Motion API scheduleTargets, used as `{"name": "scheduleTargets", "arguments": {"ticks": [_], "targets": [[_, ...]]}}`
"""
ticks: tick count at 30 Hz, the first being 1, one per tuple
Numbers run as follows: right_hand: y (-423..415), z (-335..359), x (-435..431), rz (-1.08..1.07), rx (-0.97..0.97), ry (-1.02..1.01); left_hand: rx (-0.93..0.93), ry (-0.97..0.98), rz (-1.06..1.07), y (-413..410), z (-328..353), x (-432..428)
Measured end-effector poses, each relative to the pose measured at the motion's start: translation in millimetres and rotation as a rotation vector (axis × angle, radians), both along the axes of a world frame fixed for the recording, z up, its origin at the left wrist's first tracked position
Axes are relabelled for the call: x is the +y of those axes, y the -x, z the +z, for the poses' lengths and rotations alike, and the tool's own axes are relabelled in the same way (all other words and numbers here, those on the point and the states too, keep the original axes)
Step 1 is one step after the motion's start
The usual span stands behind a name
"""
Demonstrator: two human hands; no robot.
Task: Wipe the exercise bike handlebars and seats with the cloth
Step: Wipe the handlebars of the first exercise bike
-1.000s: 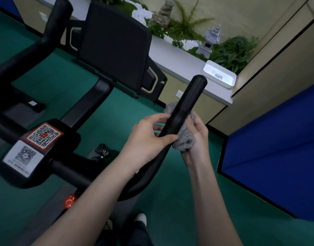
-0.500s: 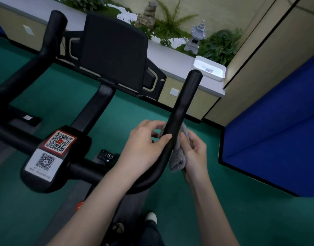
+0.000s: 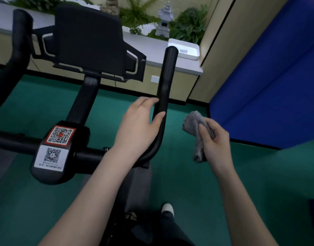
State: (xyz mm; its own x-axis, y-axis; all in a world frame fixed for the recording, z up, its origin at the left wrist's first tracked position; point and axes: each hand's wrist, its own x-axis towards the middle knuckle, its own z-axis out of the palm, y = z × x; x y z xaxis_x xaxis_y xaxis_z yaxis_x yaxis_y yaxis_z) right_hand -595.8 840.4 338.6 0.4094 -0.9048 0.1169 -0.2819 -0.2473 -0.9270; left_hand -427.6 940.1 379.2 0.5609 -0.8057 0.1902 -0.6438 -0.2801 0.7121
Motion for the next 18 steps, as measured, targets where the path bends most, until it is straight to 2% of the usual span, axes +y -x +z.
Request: {"name": "scheduleTargets", "arguments": {"ticks": [7,12,18], "targets": [[48.4,-11.5,-13.8,-0.068,0.112,0.058,-0.196,0.002,-0.071,35.3,5.6,-12.3],[111.1,-12.8,-27.6,-0.123,0.22,0.079,-0.258,-0.034,-0.155,89.3,-7.1,-43.0],[207.2,-15.1,-54.9,-0.211,0.265,0.093,-0.274,-0.244,-0.266,191.7,-51.7,-90.6]]}}
